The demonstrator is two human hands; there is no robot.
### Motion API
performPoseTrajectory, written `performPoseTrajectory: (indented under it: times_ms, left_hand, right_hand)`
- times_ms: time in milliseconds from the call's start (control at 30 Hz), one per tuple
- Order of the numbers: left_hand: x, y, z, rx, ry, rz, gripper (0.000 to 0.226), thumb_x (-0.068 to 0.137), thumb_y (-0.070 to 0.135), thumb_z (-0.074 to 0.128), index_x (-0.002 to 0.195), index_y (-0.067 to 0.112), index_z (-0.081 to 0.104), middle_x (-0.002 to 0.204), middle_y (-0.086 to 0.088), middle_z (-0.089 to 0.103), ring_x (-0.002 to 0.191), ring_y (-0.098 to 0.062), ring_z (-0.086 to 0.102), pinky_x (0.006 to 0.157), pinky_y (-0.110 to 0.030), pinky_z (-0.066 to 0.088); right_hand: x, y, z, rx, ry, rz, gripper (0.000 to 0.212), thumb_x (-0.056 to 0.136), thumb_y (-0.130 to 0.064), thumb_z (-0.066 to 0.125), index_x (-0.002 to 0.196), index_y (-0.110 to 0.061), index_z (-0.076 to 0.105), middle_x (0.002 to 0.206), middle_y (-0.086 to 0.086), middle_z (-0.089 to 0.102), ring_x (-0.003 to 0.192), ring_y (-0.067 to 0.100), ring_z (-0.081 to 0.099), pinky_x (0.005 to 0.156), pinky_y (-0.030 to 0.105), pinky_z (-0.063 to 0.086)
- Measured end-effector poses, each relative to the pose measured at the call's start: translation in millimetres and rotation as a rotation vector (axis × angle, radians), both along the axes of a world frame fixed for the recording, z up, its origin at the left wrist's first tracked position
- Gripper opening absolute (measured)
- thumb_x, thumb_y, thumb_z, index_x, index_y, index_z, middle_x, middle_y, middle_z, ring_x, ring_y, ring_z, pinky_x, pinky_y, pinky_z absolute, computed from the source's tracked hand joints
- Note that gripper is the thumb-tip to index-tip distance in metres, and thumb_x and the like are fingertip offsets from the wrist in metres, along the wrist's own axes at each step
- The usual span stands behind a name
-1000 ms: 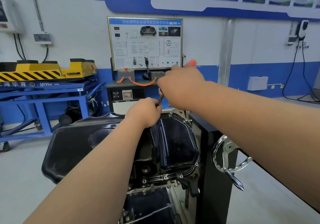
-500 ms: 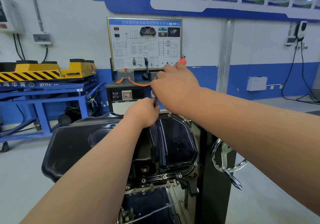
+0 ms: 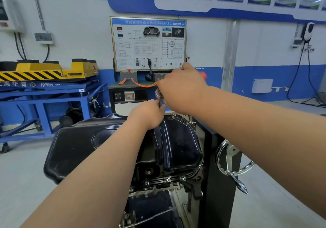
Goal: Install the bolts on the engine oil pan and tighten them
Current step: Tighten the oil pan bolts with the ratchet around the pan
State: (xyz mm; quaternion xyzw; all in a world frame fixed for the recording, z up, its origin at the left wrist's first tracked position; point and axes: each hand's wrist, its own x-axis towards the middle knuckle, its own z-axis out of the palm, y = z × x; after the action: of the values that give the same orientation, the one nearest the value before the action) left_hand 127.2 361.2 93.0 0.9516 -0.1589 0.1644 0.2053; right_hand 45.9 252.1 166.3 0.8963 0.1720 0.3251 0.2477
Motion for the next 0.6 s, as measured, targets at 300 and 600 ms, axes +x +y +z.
performPoseTrajectory:
  times_ms: [300,600]
  left_hand:
    - [-9,2,-6,-0.122,-0.358,0.072,0.014,0.084,0.028,0.049,0.083,0.017,0.058,0.070,0.003,0.057,0.070,-0.025,0.057,0.060,-0.034,0.048]
    - [-5,9,-9,-0.306,-0.332,-0.113,0.021,0.086,0.031,0.060,0.065,0.032,0.055,0.059,0.015,0.055,0.060,-0.003,0.051,0.055,-0.022,0.036]
  right_hand:
    - [9,0,-5,0.286,0.133,-0.106,0.039,0.091,-0.053,0.041,0.073,-0.018,0.038,0.068,-0.002,0.035,0.064,0.020,0.042,0.055,0.030,0.029]
    - [4,-4,7,0.191,0.078,-0.048,0.038,0.091,-0.033,0.054,0.063,-0.019,0.033,0.065,-0.001,0.038,0.054,0.015,0.034,0.049,0.027,0.027]
